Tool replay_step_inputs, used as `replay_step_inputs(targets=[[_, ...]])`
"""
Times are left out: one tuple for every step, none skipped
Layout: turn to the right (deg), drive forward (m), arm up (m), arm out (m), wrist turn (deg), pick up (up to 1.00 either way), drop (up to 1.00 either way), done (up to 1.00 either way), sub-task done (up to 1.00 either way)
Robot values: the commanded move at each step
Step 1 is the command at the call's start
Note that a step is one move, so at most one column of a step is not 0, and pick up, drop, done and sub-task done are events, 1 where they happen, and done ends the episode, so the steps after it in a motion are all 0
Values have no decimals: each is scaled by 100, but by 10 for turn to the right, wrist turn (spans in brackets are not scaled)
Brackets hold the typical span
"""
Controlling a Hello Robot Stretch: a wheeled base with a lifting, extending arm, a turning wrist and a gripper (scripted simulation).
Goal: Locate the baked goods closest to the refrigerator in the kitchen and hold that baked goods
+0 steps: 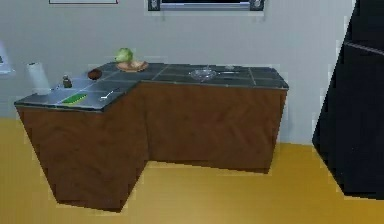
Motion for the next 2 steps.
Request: replay_step_inputs(targets=[[0,10,0,0,0,0,0,0,0],[330,0,0,0,0,0,0,0,0]])
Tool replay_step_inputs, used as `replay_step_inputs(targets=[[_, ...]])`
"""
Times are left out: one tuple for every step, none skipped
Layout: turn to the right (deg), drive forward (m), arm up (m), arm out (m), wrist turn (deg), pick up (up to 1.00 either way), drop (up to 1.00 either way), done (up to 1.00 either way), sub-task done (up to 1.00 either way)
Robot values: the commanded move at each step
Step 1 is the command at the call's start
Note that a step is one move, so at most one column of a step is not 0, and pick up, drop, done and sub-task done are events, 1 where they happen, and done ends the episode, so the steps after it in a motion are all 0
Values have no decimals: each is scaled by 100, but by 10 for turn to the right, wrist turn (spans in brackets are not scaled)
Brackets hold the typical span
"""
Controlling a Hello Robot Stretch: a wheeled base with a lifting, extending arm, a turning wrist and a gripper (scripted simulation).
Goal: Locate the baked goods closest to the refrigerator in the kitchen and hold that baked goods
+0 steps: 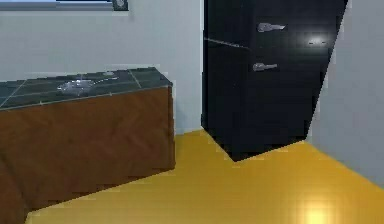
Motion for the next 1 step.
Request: replay_step_inputs(targets=[[0,100,0,0,0,0,0,0,0]])
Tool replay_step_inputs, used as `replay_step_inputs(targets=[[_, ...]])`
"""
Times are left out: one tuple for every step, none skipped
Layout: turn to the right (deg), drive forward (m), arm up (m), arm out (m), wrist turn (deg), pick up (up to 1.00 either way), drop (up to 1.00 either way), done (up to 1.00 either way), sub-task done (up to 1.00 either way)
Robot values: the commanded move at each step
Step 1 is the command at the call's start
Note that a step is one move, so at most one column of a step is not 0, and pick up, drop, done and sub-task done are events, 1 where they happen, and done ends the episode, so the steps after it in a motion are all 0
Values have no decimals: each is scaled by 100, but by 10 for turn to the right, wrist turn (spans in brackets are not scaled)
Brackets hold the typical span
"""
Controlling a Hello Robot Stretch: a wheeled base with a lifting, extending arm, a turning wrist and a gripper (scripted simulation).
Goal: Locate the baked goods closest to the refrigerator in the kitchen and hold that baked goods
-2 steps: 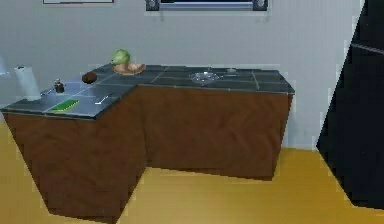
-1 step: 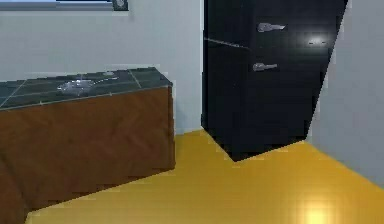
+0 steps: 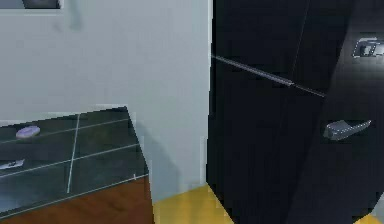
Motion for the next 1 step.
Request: replay_step_inputs(targets=[[0,10,0,0,0,0,0,0,0]])
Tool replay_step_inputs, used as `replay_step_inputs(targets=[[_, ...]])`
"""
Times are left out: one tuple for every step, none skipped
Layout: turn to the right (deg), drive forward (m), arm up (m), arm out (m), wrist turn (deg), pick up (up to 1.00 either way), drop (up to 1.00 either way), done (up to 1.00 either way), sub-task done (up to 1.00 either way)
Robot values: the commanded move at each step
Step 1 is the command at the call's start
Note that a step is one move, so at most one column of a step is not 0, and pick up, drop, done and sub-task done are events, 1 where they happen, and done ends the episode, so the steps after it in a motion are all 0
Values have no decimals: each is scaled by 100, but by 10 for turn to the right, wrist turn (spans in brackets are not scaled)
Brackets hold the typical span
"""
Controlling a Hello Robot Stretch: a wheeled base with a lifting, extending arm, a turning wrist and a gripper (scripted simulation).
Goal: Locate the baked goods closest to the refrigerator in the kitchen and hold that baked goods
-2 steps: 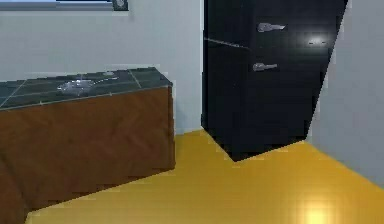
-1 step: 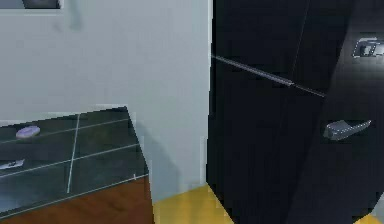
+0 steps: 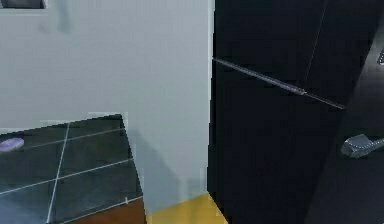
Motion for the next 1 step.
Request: replay_step_inputs(targets=[[-450,0,0,0,0,0,0,0,0]])
